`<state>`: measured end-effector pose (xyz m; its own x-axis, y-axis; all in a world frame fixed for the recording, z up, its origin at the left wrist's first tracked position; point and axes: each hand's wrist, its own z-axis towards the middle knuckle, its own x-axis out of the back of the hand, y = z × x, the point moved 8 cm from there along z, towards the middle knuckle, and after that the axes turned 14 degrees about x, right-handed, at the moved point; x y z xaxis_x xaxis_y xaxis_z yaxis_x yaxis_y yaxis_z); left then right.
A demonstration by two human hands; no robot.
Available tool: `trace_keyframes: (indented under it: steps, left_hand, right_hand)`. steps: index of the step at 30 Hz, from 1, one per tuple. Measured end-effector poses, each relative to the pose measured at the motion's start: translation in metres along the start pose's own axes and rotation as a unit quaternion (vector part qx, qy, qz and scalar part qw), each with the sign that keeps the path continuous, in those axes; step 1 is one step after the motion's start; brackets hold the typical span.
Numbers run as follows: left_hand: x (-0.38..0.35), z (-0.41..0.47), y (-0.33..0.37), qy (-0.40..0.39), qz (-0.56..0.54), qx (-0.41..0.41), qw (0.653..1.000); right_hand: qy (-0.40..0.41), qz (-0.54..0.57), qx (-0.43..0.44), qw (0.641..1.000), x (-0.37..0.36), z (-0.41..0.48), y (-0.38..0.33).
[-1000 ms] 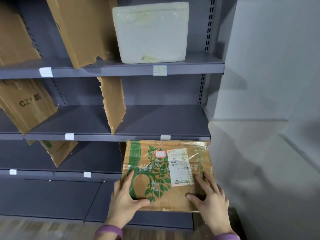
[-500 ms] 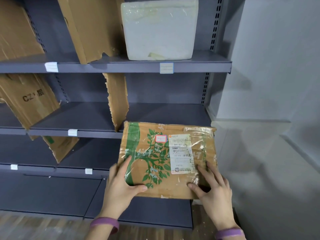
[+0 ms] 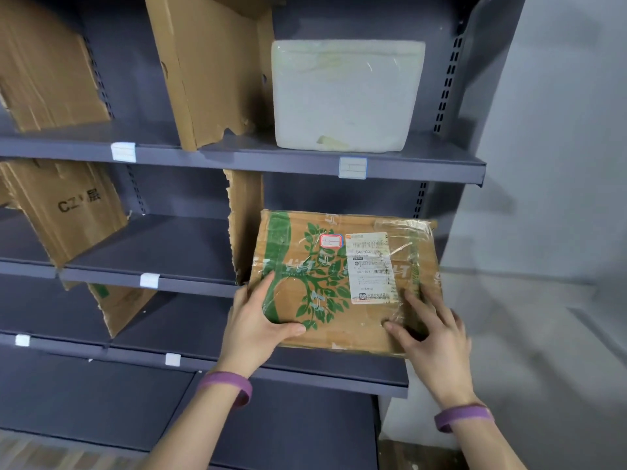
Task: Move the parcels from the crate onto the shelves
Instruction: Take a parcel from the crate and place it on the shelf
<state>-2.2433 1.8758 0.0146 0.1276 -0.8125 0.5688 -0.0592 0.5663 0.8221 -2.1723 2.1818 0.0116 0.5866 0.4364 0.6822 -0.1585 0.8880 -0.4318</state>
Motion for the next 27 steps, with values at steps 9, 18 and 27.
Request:
trace_keyframes:
  steps: [9, 18, 27]
  left_hand:
    - [-0.023, 0.081, 0.009, -0.038, 0.071, 0.02, 0.997]
    - [-0.021, 0.117, 0.042, -0.031, 0.16, 0.015, 0.986]
    - [-0.03, 0.027, 0.022, 0.137, 0.202, -0.194, 0.95]
  right_hand:
    - [-0.052, -0.026, -0.02, 0.998, -0.049, 0.064, 0.02]
    - [-0.118, -0.108, -0.019, 0.987, -0.059, 0.103, 0.022]
    - [-0.003, -0.152, 0.124, 0.981, -0.059, 0.023, -0.019]
